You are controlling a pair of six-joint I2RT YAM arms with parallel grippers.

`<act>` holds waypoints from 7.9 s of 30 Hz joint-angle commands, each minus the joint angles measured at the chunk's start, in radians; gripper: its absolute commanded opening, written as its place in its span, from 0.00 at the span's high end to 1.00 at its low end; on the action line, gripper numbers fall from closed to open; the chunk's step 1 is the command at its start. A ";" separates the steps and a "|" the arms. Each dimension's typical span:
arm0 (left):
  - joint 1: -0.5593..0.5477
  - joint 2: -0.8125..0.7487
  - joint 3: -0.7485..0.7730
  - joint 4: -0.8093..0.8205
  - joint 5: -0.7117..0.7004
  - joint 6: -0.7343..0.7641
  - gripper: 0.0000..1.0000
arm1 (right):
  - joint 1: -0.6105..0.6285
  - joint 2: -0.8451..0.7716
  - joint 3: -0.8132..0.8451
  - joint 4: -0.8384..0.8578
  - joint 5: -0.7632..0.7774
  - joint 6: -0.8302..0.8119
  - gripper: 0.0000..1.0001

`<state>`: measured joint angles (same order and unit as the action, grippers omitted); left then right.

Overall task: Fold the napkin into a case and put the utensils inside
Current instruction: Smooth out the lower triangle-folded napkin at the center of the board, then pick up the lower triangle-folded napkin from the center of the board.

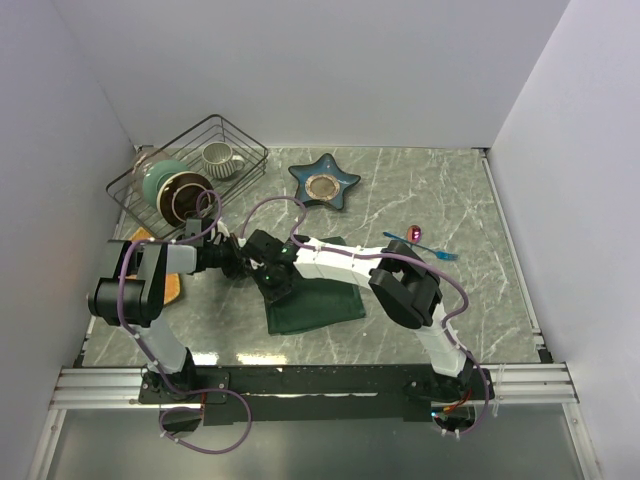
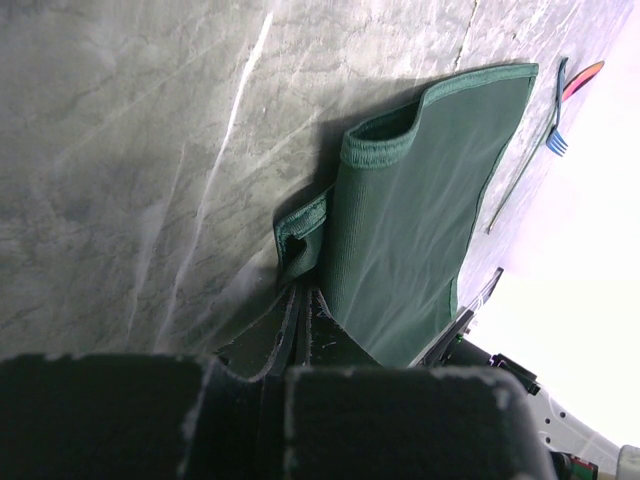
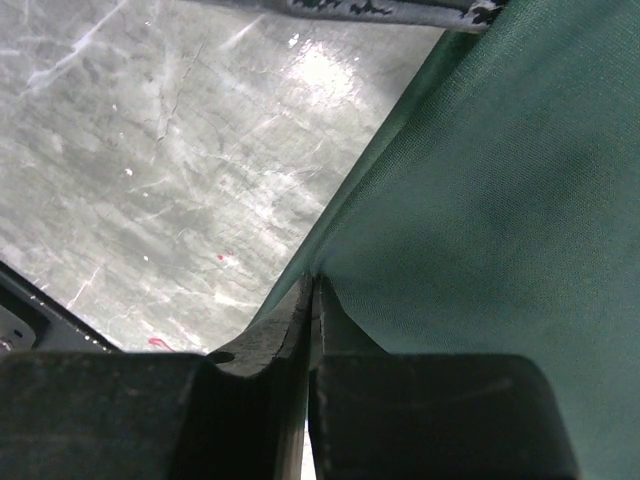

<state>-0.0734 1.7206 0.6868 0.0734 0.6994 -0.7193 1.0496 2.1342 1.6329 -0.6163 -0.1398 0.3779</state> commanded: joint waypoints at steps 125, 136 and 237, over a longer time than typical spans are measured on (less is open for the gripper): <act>-0.145 -0.466 -0.131 0.241 0.256 -0.171 0.18 | -0.585 -0.496 -0.540 0.227 -0.925 -0.057 0.01; 0.007 -0.155 0.175 -0.070 -0.017 0.127 0.67 | -0.591 -0.280 -0.320 0.130 -0.735 -0.134 0.56; -0.098 -0.070 0.204 -0.132 -0.003 0.559 0.99 | -0.497 -0.019 -0.354 0.217 -0.638 -0.034 0.64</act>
<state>-0.1482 1.7042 0.9035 -0.0727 0.7013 -0.2989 0.5629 2.0789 1.2697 -0.3828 -0.8463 0.3725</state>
